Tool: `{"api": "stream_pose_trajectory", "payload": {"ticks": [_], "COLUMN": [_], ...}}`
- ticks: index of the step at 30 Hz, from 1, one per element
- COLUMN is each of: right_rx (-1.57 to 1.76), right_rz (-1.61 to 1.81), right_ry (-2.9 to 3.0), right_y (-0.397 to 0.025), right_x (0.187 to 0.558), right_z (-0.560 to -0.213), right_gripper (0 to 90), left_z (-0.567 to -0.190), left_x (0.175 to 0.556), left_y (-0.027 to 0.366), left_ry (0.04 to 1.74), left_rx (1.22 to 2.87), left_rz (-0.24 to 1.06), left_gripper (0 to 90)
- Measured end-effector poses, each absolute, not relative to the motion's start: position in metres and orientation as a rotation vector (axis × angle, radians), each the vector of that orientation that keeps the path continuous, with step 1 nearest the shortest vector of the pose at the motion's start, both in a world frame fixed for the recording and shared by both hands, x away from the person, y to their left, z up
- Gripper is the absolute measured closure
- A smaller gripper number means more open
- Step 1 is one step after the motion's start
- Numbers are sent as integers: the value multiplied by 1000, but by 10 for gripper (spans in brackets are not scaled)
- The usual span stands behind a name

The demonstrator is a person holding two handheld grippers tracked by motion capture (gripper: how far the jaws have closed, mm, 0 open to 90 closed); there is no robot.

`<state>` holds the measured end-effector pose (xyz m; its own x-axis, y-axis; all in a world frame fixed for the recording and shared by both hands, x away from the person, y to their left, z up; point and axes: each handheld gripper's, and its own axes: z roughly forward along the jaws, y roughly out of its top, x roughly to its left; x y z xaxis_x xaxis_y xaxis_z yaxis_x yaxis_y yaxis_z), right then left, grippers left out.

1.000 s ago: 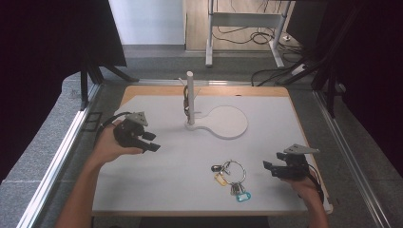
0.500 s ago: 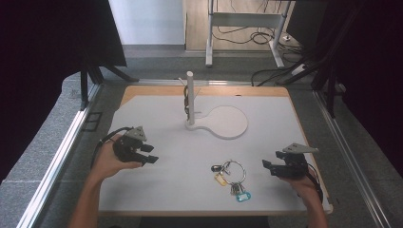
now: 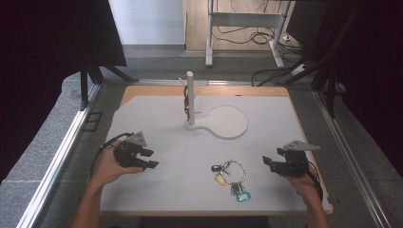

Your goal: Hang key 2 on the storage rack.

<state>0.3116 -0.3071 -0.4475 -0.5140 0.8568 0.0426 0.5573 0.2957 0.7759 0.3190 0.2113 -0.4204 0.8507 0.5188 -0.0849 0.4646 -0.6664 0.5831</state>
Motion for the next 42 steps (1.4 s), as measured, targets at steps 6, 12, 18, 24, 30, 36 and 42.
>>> {"api": "stream_pose_trajectory", "payload": {"ticks": [6,12,18,24,30,36,42], "right_rx": [1220,1124,1062,967,864,791,775], "right_rz": [1049,941,870,783,656,553,504], "right_ry": [2267,2398,2517,2637,2760,2847,2914], "right_y": [-300,-284,-266,-240,-210,-188,-182], "right_x": [313,318,327,337,351,362,375], "right_z": [-438,-428,-421,-424,-431,-439,-444], "right_gripper": [348,388,446,509,550,596,632], "left_z": [-426,-428,-430,-431,-431,-431,-430], "left_x": [314,313,312,307,305,305,304], "left_y": [204,203,201,201,202,202,202], "left_ry": [681,680,678,663,653,647,625], "left_rx": [2444,2438,2442,2421,2414,2412,2385], "left_rz": [138,133,135,124,122,120,91], "left_gripper": [483,483,482,478,476,476,476]}}
